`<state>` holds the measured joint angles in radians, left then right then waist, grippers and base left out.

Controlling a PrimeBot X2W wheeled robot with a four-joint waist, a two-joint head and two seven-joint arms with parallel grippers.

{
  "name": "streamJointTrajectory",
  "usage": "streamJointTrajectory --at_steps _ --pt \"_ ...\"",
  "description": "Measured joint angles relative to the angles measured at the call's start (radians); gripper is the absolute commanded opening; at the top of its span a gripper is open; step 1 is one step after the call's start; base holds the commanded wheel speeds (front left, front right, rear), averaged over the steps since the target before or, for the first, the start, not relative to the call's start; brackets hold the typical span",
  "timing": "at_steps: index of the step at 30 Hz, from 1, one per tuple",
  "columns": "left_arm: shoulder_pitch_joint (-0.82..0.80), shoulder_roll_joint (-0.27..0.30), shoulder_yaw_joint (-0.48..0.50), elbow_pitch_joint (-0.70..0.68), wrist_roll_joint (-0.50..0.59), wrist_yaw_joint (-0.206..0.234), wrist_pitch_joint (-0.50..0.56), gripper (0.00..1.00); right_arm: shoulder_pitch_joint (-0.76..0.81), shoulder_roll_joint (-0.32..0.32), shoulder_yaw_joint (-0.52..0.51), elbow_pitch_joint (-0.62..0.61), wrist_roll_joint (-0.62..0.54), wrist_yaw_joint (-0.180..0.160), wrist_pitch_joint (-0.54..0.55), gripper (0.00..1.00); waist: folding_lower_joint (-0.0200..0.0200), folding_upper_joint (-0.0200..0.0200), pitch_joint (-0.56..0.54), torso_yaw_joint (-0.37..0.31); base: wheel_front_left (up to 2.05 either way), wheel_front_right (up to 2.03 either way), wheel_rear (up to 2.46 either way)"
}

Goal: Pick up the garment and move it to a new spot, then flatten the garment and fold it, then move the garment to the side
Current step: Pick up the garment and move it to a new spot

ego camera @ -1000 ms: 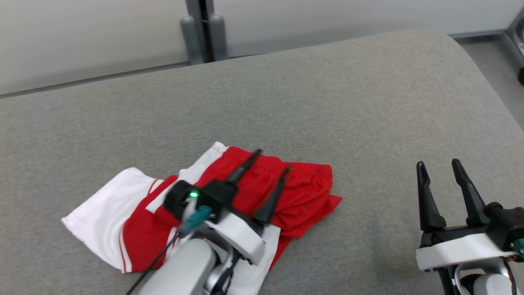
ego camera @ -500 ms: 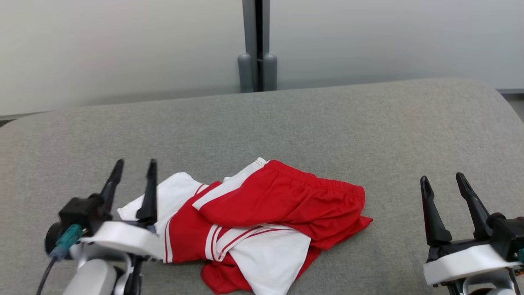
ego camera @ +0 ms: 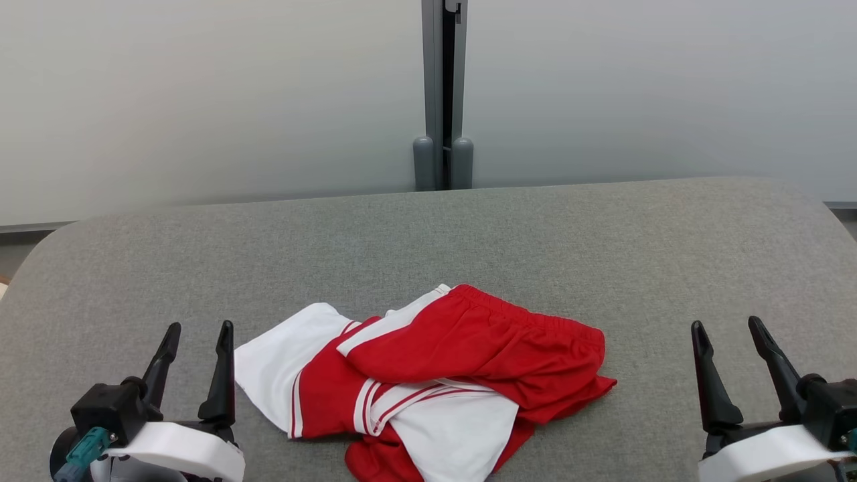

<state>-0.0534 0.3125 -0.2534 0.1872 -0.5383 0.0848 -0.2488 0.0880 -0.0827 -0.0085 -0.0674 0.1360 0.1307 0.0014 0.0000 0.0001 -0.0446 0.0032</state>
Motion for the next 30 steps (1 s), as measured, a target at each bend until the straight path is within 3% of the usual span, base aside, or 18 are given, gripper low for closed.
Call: streamJointTrajectory --at_steps 24,30 --pt "0.019 0.009 -0.049 -0.03 0.013 0.022 0.037 1.0 0.036 0.01 -0.01 -0.023 0.0 0.0 0.035 1.0 0.0 0.0 -0.008 0.03 0.0 0.0 0.0" --pt "-0.067 -0.007 -0.138 -0.042 0.063 -0.016 0.075 1.0 0.034 0.01 -0.013 -0.029 -0.003 0.0 0.043 1.0 0.0 0.0 0.014 0.036 0.0 0.0 0.0"
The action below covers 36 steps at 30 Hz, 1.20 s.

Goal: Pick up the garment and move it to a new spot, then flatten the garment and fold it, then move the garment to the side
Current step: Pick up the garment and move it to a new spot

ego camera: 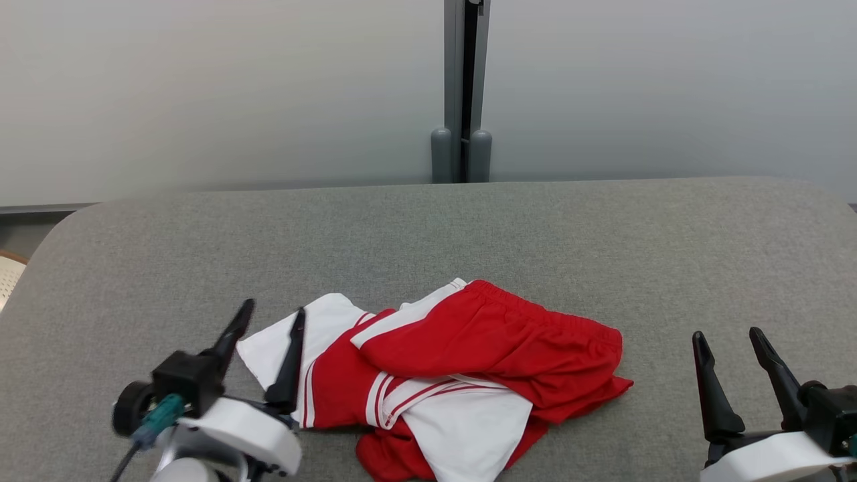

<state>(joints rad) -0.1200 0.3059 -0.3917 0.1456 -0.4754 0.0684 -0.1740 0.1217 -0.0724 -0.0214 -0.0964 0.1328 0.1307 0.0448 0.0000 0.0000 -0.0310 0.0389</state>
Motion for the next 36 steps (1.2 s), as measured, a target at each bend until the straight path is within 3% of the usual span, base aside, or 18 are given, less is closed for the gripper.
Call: streamJointTrajectory --at_steps 3,9,17,18,19,23,29,36 --pt "-0.046 -0.024 -0.059 0.004 0.021 -0.035 0.026 1.0 -0.006 -0.001 0.002 -0.002 0.0 0.0 0.005 1.0 0.0 0.0 0.011 -0.001 0.0 0.0 0.0" --pt "-0.173 -0.134 -0.226 0.091 0.062 -0.135 0.093 1.0 -0.038 -0.01 0.017 -0.009 0.003 0.0 0.008 1.0 0.0 0.0 0.066 -0.02 0.0 0.0 0.0" --pt "-0.283 -0.194 -0.276 0.315 0.052 -0.155 0.197 0.97 -0.076 -0.013 0.016 0.009 0.014 0.0 -0.008 1.0 0.0 0.0 0.145 -0.073 0.0 0.0 0.0" --pt "-0.295 -0.197 -0.279 0.336 0.049 -0.155 0.217 0.43 -0.078 -0.013 0.015 0.012 0.014 0.0 -0.013 1.0 0.0 0.0 0.153 -0.078 0.0 0.0 0.0" --pt "-0.303 -0.199 -0.28 0.351 0.041 -0.156 0.226 0.0 -0.081 -0.012 0.014 0.015 0.016 0.0 -0.015 1.0 0.0 0.0 0.16 -0.084 0.0 0.0 0.0" --pt "-0.332 -0.207 -0.288 0.387 0.036 -0.156 0.249 0.0 -0.093 -0.01 0.013 0.027 0.018 0.0 -0.026 1.0 0.0 0.0 0.178 -0.099 0.0 0.0 0.0" --pt "-0.366 -0.195 -0.26 0.334 0.046 -0.136 0.164 0.0 -0.101 -0.007 0.005 0.041 0.018 0.0 -0.038 1.0 0.0001 0.0 0.176 -0.09 0.0 0.0 0.0" --pt "-0.376 -0.15 -0.188 0.172 0.049 -0.063 0.091 0.0 -0.094 -0.01 0.007 0.037 0.011 0.0 -0.042 1.0 0.0 0.0 0.145 -0.033 0.0 0.0 0.0"
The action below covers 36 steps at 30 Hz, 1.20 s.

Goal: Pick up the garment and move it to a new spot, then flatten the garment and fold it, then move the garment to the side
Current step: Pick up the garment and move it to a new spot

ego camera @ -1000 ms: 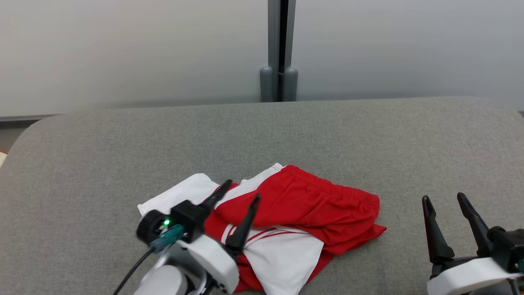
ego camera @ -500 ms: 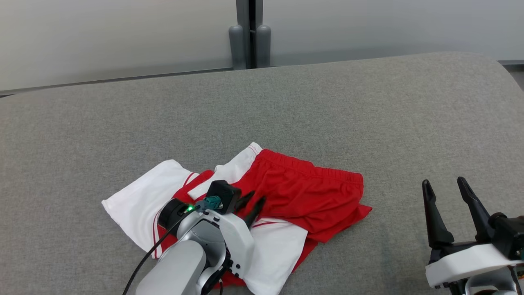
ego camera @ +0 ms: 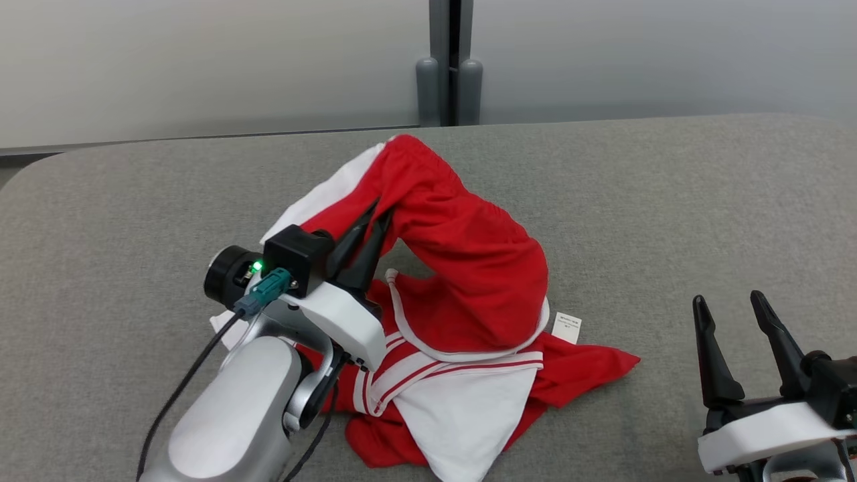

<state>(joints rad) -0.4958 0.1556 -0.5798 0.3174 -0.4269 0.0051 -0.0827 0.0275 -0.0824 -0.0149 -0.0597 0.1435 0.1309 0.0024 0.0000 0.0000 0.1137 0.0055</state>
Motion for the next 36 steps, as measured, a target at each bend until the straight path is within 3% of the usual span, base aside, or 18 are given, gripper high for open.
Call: streamJointTrajectory --at_steps 11,16,24,31,36 --pt "0.094 0.137 0.163 -0.239 -0.016 0.141 -0.015 0.0 0.05 -0.004 -0.006 -0.042 -0.008 0.0 0.032 1.0 0.0 0.0 -0.061 0.169 0.0 0.0 0.0" --pt "0.151 0.185 0.226 -0.299 -0.041 0.179 -0.009 0.0 0.056 -0.002 -0.007 -0.06 -0.008 0.0 0.043 1.0 0.0 0.0 -0.078 0.263 0.0 0.0 0.0" --pt "0.185 0.211 0.287 -0.322 -0.079 0.198 -0.02 0.0 0.054 -0.002 -0.003 -0.087 -0.012 0.0 0.061 1.0 0.0 0.0 -0.073 0.383 0.0 0.0 0.0" --pt "0.146 0.211 0.358 -0.274 -0.132 0.197 -0.075 0.0 0.026 -0.036 0.003 -0.132 -0.014 0.0 0.091 1.0 0.0 0.0 0.009 0.401 0.0 0.0 0.0" --pt "0.074 0.203 0.413 -0.175 -0.182 0.167 -0.116 0.0 -0.007 -0.077 0.004 -0.18 -0.014 0.0 0.123 1.0 0.0 0.0 0.088 0.395 0.0 0.0 0.0"
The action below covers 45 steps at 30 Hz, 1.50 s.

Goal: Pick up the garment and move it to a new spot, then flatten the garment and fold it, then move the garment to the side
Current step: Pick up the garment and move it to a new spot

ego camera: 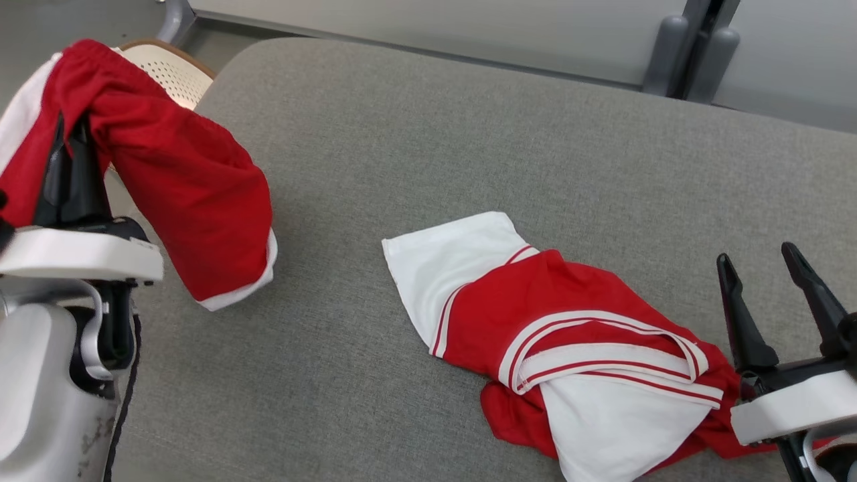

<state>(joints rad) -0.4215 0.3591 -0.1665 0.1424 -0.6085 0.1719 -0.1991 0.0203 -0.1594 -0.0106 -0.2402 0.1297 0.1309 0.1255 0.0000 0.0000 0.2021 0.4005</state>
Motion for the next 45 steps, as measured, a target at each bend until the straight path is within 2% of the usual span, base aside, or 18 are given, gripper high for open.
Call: streamJointTrajectory --at_steps 2,6,13,17,18,19,22,23,24,26,30,36,40,45 --pt "-0.049 0.001 0.017 0.06 -0.016 -0.022 -0.014 0.0 -0.019 -0.02 -0.001 -0.019 0.0 0.0 0.012 1.0 0.0 0.0 0.036 -0.005 0.0 0.0 0.0" --pt "-0.169 0.007 0.025 0.25 -0.039 -0.101 -0.03 0.0 -0.059 -0.053 0.007 -0.062 -0.001 0.0 0.042 1.0 0.0 0.0 0.127 -0.023 0.0 0.0 0.0" --pt "-0.313 0.036 0.003 0.588 -0.026 -0.209 -0.048 0.0 -0.101 -0.077 0.015 -0.086 0.004 0.0 0.06 1.0 0.0 0.0 0.23 -0.059 0.0 0.0 0.0" --pt "-0.362 0.026 -0.017 0.763 -0.018 -0.245 -0.049 0.0 -0.117 -0.083 0.019 -0.086 0.009 0.0 0.06 1.0 0.0 0.0 0.262 -0.085 0.0 0.0 0.0" --pt "-0.362 0.026 -0.017 0.763 -0.018 -0.245 -0.049 0.0 -0.117 -0.083 0.019 -0.086 0.009 0.0 0.06 1.0 0.0 0.0 0.262 -0.085 0.0 0.0 0.0" --pt "-0.372 0.011 -0.016 0.839 -0.036 -0.26 -0.048 0.0 -0.126 -0.085 0.022 -0.086 0.011 0.0 0.06 1.0 0.0 0.0 0.271 -0.098 0.0 0.0 0.0" --pt "-0.377 0.0 -0.017 0.904 -0.048 -0.273 -0.048 0.0 -0.132 -0.084 0.026 -0.08 0.014 0.0 0.059 1.0 0.0 -0.0001 0.277 -0.111 0.0 0.0 0.0" --pt "-0.381 -0.004 -0.012 0.925 -0.06 -0.277 -0.049 0.42 -0.136 -0.083 0.028 -0.077 0.014 0.0 0.056 1.0 0.0 0.0 0.279 -0.117 0.0 0.0 0.0" --pt "-0.385 -0.008 -0.007 0.941 -0.066 -0.281 -0.052 1.0 -0.14 -0.082 0.027 -0.075 0.015 0.0 0.054 1.0 0.0 0.0 0.279 -0.123 0.0 0.0 0.0" --pt "-0.387 -0.02 0.008 0.963 -0.088 -0.288 -0.057 1.0 -0.143 -0.078 0.023 -0.071 0.015 0.0 0.048 1.0 0.0001 0.0 0.275 -0.13 0.0 0.0 0.0" --pt "-0.37 -0.014 0.062 0.944 -0.106 -0.295 -0.063 1.0 -0.143 -0.06 0.023 -0.055 0.015 0.0 0.026 1.0 0.0 0.0 0.248 -0.137 0.0 0.0 0.0" --pt "-0.222 0.009 0.204 0.735 -0.03 -0.276 -0.064 1.0 -0.121 -0.024 0.032 -0.006 0.017 0.0 -0.006 1.0 0.0 0.0 0.174 -0.15 0.0 0.0 0.0" --pt "-0.111 -0.022 0.26 0.556 0.069 -0.258 -0.065 1.0 -0.095 -0.004 0.032 0.024 0.017 0.0 -0.026 1.0 0.0001 0.0 0.114 -0.159 0.0 0.0 0.0" --pt "0.014 -0.067 0.266 0.347 0.179 -0.249 -0.065 1.0 -0.068 0.018 0.028 0.049 0.017 0.0 -0.046 1.0 0.0 0.0 0.043 -0.175 0.0 0.0 0.0"
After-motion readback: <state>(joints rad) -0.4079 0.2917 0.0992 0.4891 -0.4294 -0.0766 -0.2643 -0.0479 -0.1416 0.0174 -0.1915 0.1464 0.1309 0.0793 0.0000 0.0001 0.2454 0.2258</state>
